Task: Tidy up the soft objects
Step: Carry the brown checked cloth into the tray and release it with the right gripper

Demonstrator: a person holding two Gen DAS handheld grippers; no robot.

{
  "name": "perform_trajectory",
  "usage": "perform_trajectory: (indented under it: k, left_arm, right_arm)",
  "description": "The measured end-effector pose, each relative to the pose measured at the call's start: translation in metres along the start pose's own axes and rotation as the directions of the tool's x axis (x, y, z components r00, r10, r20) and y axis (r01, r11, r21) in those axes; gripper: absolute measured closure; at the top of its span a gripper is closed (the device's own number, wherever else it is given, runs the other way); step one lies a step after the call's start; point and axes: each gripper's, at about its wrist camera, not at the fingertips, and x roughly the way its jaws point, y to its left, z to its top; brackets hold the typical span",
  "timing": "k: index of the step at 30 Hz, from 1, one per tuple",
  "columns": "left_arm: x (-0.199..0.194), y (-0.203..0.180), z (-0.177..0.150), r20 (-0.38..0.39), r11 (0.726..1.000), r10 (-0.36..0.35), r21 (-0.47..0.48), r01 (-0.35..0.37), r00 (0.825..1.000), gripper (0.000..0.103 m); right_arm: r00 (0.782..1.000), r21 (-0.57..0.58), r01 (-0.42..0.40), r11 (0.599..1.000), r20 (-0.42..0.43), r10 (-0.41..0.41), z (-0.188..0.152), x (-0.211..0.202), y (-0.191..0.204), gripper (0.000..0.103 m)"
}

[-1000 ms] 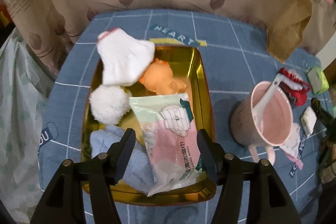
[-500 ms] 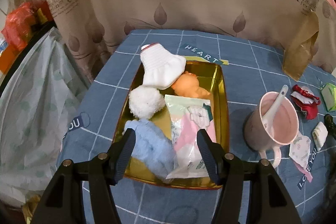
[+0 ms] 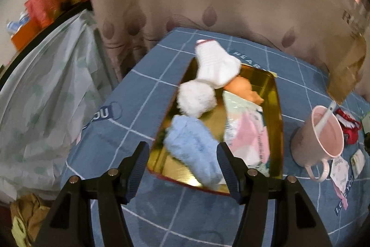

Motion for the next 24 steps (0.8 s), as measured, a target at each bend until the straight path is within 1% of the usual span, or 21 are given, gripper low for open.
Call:
perform_trajectory:
  k: [2, 6, 9, 12, 16, 21, 24]
  left_arm:
    - [-0.002, 0.008, -0.002, 0.008, 1.000, 0.006, -0.024, -0.006, 1.000, 0.041]
    - [-0.005, 0.020, -0.004, 0.022, 0.998, 0.009, -0.068, -0.008, 1.000, 0.041]
    - [-0.005, 0.029, -0.004, 0.029, 0.996, 0.019, -0.093, -0.016, 0.999, 0.041]
    - [-0.006, 0.035, -0.004, 0.030, 0.994, 0.033, -0.107, -0.030, 0.999, 0.041]
    - [-0.012, 0.047, -0.004, 0.045, 0.989, 0.056, -0.136, -0.050, 0.997, 0.041]
    - [-0.016, 0.066, -0.004, 0.050, 0.980, 0.079, -0.188, -0.068, 0.996, 0.041]
    - [-0.016, 0.077, -0.003, 0.046, 0.974, 0.082, -0.216, -0.070, 0.996, 0.041]
  right_arm:
    - [0.999, -0.036, -0.039, 0.999, 0.025, 0.040, 0.012, -0.011, 0.024, 0.076]
    - [0.991, -0.107, -0.119, 0.987, 0.049, 0.125, 0.026, -0.028, 0.068, 0.076]
    - [0.978, -0.168, -0.189, 0.968, 0.053, 0.200, 0.034, -0.043, 0.108, 0.076]
    - [0.965, -0.218, -0.242, 0.945, 0.048, 0.258, 0.040, -0.052, 0.144, 0.076]
    - [0.940, -0.279, -0.322, 0.905, 0.023, 0.342, 0.042, -0.057, 0.197, 0.076]
    - [0.894, -0.352, -0.429, 0.832, -0.038, 0.446, 0.037, -0.059, 0.273, 0.076]
    - [0.872, -0.392, -0.473, 0.789, -0.076, 0.484, 0.029, -0.058, 0.310, 0.076]
